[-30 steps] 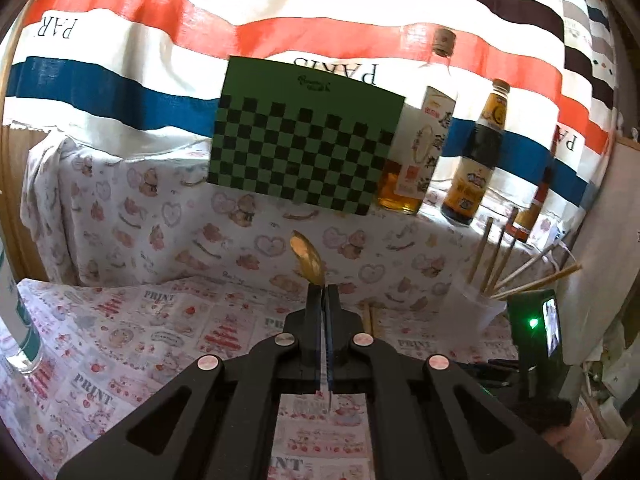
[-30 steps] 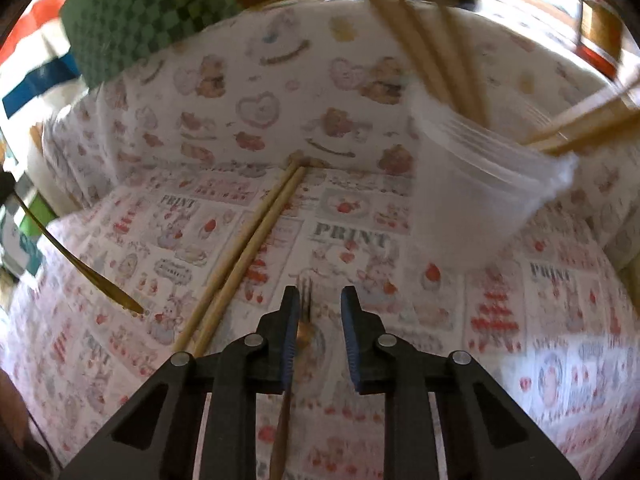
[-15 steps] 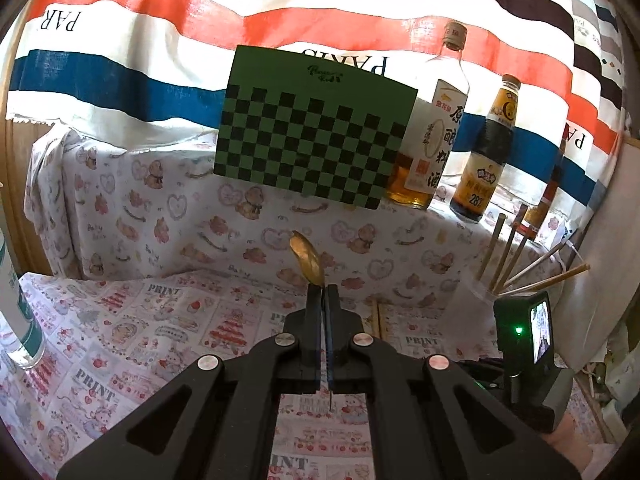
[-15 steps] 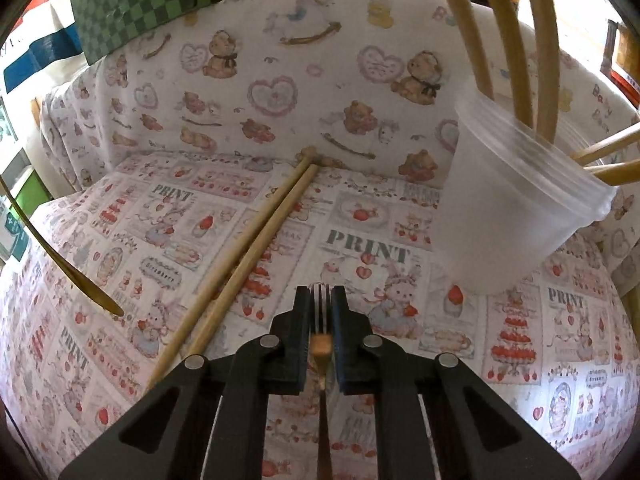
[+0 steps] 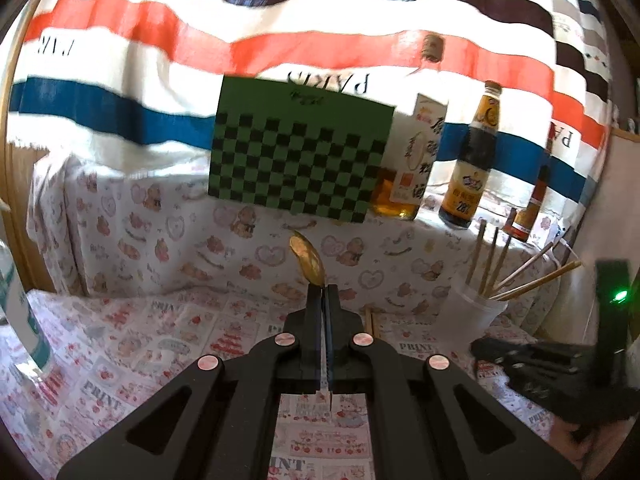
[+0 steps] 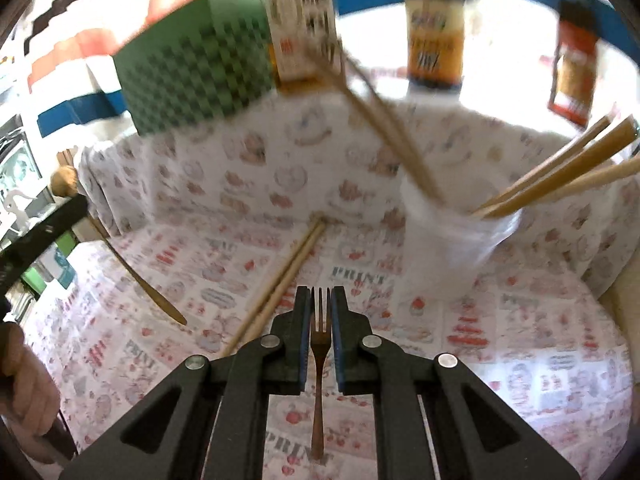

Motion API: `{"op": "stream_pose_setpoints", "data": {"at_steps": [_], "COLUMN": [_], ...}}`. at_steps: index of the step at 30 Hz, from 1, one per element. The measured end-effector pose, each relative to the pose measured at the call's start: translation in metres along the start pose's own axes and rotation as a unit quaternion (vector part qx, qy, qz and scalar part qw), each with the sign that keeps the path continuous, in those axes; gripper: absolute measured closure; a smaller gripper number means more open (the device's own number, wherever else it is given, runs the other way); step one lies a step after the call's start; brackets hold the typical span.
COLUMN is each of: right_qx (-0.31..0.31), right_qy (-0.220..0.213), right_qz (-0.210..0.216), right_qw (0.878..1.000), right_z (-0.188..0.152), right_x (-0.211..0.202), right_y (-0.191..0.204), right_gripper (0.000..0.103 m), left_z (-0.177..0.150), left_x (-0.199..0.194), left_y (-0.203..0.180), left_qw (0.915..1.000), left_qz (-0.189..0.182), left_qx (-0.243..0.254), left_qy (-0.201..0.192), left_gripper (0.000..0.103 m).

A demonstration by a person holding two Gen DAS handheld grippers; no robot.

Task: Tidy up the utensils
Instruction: 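Carry the gold spoon and the fork with both tools over the clear cup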

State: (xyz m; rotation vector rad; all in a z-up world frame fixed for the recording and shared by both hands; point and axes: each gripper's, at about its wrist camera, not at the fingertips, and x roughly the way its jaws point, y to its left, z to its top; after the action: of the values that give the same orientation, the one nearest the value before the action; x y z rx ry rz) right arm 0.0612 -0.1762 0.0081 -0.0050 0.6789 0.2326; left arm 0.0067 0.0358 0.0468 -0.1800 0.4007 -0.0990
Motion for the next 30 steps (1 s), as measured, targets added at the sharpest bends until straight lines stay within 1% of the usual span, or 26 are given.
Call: {"op": "stream_pose_setpoints", "data": {"at_steps": [4, 8, 12, 18, 20, 23, 24, 27, 30], "right_qx": [-0.018, -0.029, -0.032, -0.030, -0.034, -0.035, -0.033, -0.021, -0.017], "right_qy": [-0.033, -0.057, -0.072, -0.087, -0.092, -0.116, -0.126, -0.151, -0.173], "right_qz": [0.004, 0.001, -0.002, -0.005, -0.003, -0.001, 0.003, 0.009, -0.001], "right_qw": [0.999, 0.998, 0.997, 0.996, 0.995, 0.993, 0.991, 0.988, 0.985], "right_z": [-0.001, -0.002, 0.000, 0.003, 0.007, 0.016, 0.022, 0.034, 0.042], "right_x": [-0.035, -0.063, -0.079, -0.095, -0.101, -0.116, -0.123, -0.135, -0.143], "right_y": [0.008, 0.013, 0.011, 0.008, 0.006, 0.004, 0.002, -0.006, -0.014], "right_gripper": [0.092, 0.092, 0.092, 0.092, 0.092, 0.092, 0.092, 0.092, 0.092], "left_z": [0.000, -0.002, -0.002, -0.002, 0.000, 0.010, 0.013, 0.027, 0.042], "left_x": [-0.010, -0.011, -0.013, -0.021, -0.021, -0.033, -0.036, -0.044, -0.046], "left_y": [-0.011, -0.014, -0.017, -0.023, -0.034, -0.056, -0.065, -0.096, -0.127], "left_qw": [0.9996, 0.9996, 0.9993, 0.9986, 0.9984, 0.9964, 0.9956, 0.9915, 0.9867], "left_qz": [-0.004, -0.010, -0.008, -0.027, -0.026, -0.055, -0.058, -0.052, -0.053], "left_qx": [0.019, 0.019, 0.026, 0.023, 0.035, 0.047, 0.055, 0.091, 0.119], "left_qy": [-0.018, -0.019, -0.026, -0.040, -0.035, -0.044, -0.049, -0.077, -0.096], "left_gripper": [0.102, 0.102, 0.102, 0.102, 0.102, 0.102, 0.102, 0.102, 0.102]}}
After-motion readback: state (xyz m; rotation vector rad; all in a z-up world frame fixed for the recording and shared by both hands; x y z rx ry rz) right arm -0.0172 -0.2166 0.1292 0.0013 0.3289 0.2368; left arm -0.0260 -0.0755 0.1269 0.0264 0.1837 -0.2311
